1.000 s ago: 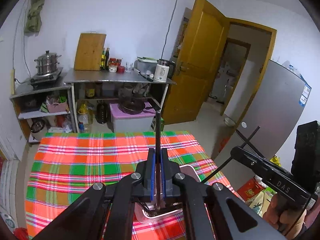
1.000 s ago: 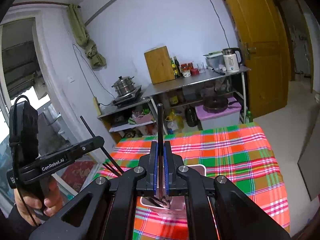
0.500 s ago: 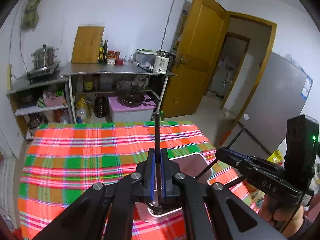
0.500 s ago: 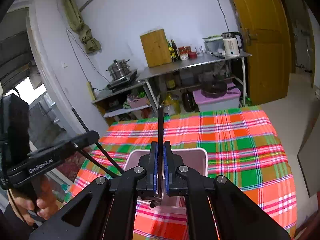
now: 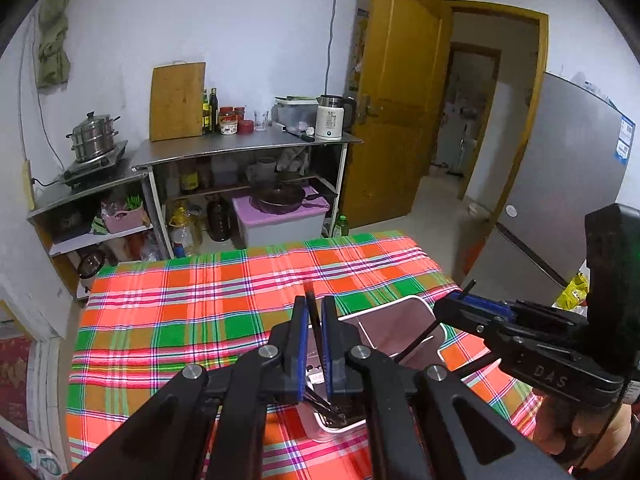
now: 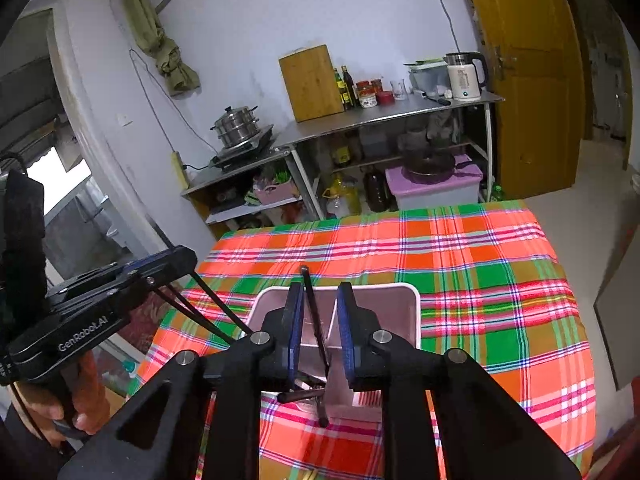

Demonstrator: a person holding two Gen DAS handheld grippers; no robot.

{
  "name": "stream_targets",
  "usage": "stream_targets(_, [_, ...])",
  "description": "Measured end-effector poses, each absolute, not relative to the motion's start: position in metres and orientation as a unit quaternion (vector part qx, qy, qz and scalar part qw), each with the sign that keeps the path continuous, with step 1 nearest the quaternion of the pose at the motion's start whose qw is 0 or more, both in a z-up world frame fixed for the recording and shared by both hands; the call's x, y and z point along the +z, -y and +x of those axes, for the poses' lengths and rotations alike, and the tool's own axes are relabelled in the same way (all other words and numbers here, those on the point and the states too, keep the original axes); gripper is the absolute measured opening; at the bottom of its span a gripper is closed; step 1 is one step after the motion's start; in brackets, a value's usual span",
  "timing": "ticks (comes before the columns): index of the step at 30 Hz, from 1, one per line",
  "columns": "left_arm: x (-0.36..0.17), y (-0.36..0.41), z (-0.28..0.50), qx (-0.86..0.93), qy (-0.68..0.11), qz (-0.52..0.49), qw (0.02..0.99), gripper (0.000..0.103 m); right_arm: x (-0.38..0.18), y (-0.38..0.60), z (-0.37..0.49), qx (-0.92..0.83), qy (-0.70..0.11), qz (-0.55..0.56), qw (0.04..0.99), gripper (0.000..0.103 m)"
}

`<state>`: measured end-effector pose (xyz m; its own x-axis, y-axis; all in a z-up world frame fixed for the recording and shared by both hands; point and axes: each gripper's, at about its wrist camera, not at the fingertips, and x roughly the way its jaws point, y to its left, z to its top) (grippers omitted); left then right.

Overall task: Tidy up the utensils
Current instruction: 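Open the left tool into the basket while the right tool opens, releasing both chopsticks, then move the left tool to the loose chopsticks on the cloth while the right tool follows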

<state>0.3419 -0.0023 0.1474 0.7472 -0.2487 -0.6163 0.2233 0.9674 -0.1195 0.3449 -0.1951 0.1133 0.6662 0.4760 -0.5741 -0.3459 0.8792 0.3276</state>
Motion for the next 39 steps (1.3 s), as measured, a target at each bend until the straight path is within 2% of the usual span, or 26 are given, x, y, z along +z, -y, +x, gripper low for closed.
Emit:
stream_targets(5, [0.153,-0.003,0.338,-0.127,-0.324,-0.032,0.937,0.006,0.120,0.197,0.340,0.227,-0.333,0.096,0.910,0.017])
stream_targets(9, [0.164,-0.008,0.331,-0.133,-0.307,-0.042,0.941,0.014,0.127,0.201,0.334,0.227,-0.324,0.097,0.913,0.017])
stream_targets(17, [0.185,-0.022,0.302,-0.132,-0.281,-0.061,0.948,0.014,0.152,0.215,0.308,0.221,-0.297,0.095,0.924,0.018])
stream_targets(25, [0.191,-0.030,0.243,-0.130,-0.257,-0.061,0.956,0.014,0.169,0.235,0.247,0.217,-0.262,0.102,0.935,0.018])
stream_targets(39, [0.127,-0.026,0.135,-0.145,-0.282,-0.076,0.945,0.014,0.119,0.242,0.148,0.211,-0.293,0.108,0.926,0.018])
